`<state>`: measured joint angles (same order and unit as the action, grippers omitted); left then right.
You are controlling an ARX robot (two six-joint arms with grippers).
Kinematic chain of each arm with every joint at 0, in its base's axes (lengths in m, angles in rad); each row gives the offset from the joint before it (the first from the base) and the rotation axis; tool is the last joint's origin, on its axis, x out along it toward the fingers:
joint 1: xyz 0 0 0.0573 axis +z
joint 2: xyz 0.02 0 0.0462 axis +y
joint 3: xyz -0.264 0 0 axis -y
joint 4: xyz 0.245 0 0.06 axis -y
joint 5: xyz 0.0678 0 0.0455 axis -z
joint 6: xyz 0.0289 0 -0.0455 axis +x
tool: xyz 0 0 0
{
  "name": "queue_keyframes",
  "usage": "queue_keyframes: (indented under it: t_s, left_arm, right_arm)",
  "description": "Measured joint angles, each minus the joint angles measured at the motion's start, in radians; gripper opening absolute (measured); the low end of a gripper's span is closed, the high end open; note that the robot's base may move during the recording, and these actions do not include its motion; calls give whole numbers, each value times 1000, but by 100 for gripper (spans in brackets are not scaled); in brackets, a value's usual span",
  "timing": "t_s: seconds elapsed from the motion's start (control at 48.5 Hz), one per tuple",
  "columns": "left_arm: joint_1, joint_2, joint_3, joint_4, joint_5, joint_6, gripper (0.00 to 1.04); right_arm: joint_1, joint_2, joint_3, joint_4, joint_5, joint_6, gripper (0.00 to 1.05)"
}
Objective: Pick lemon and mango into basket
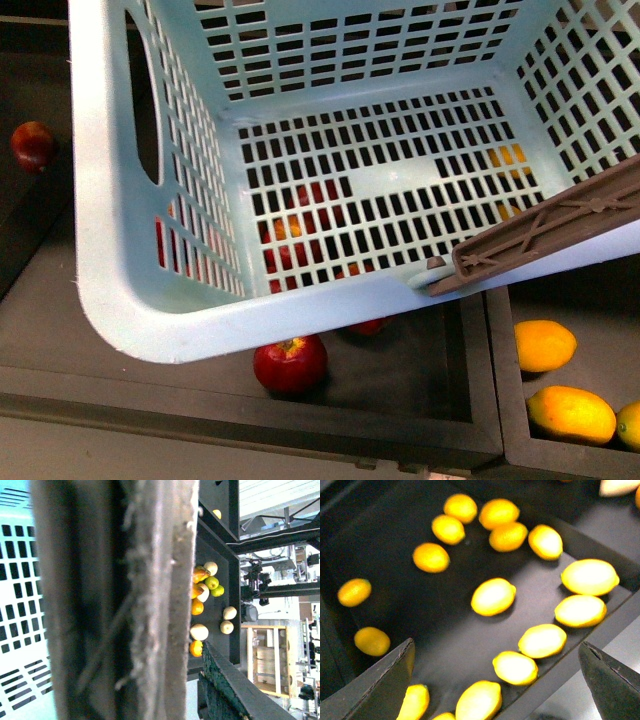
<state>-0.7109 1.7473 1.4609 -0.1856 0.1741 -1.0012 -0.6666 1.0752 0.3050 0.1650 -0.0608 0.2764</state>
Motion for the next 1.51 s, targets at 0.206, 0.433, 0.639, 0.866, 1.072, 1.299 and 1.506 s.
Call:
queue_keyframes:
  t_s: [0.206, 0.433, 0.639, 0.866, 1.072, 1.299, 1.506]
  left_arm:
    - [0, 0, 0, 0, 3, 0, 29]
    - [0, 0, 0, 0, 1, -1, 29]
    - [0, 0, 0, 0, -7, 2, 29]
    - [0, 0, 0, 0, 2, 2, 29]
    - [0, 0, 0, 0, 2, 2, 29]
    - [0, 0, 0, 0, -5, 2, 29]
    - [0, 0, 0, 0, 2, 2, 29]
  right_arm:
    - [45, 426, 121, 254, 42, -108, 96]
    - [54, 800, 298, 393, 35, -354, 96]
    - [11, 1026, 421, 429, -31, -671, 96]
    - [-56, 1128, 533, 349, -151, -1109, 96]
    - [-55, 1186, 602, 233, -206, -1369, 96]
    - [-7, 1286, 717, 200, -188, -1456, 96]
    - [19, 1378, 816, 180, -164, -1450, 96]
